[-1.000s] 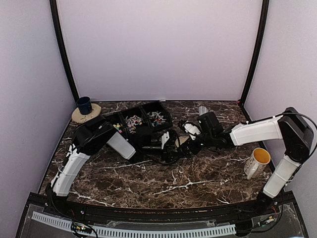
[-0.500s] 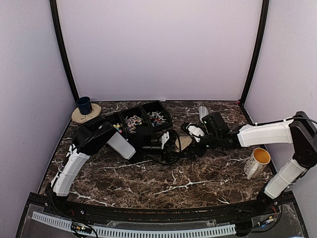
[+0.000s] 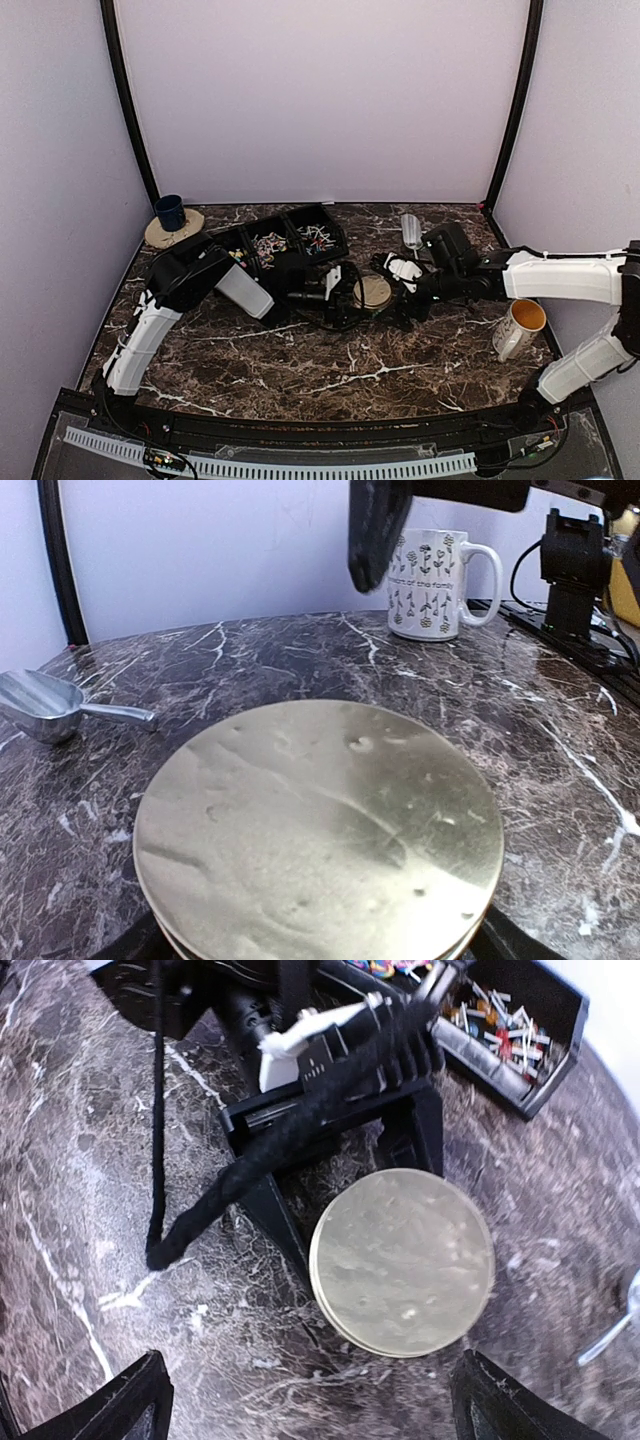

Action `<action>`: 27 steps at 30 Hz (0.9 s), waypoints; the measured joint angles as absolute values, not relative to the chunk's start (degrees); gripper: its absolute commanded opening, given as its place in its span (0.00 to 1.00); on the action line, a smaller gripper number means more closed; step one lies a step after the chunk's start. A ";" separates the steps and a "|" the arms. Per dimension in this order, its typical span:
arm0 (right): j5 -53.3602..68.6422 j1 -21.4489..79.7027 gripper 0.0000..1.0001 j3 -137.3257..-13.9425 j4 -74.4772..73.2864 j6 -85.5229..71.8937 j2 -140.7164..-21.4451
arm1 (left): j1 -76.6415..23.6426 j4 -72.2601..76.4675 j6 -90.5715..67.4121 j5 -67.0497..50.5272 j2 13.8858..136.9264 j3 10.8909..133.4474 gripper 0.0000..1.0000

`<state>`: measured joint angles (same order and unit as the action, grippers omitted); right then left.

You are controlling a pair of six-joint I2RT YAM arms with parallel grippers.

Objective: Pack the candies
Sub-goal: Screw the bottle lid onto the packing bottle.

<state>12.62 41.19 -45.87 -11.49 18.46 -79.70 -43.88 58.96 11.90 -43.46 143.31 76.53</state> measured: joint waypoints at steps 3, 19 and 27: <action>13.21 40.45 0.97 -47.13 -13.61 24.16 -78.39 | -43.29 57.52 13.34 -47.16 143.26 76.86 0.78; 27.73 33.45 0.97 -60.40 -25.89 52.21 -89.58 | -42.30 44.53 24.60 -64.36 141.78 78.50 0.78; 32.60 33.41 0.97 -66.85 -29.65 59.86 -97.62 | -42.24 41.50 26.61 -67.44 141.71 78.98 0.78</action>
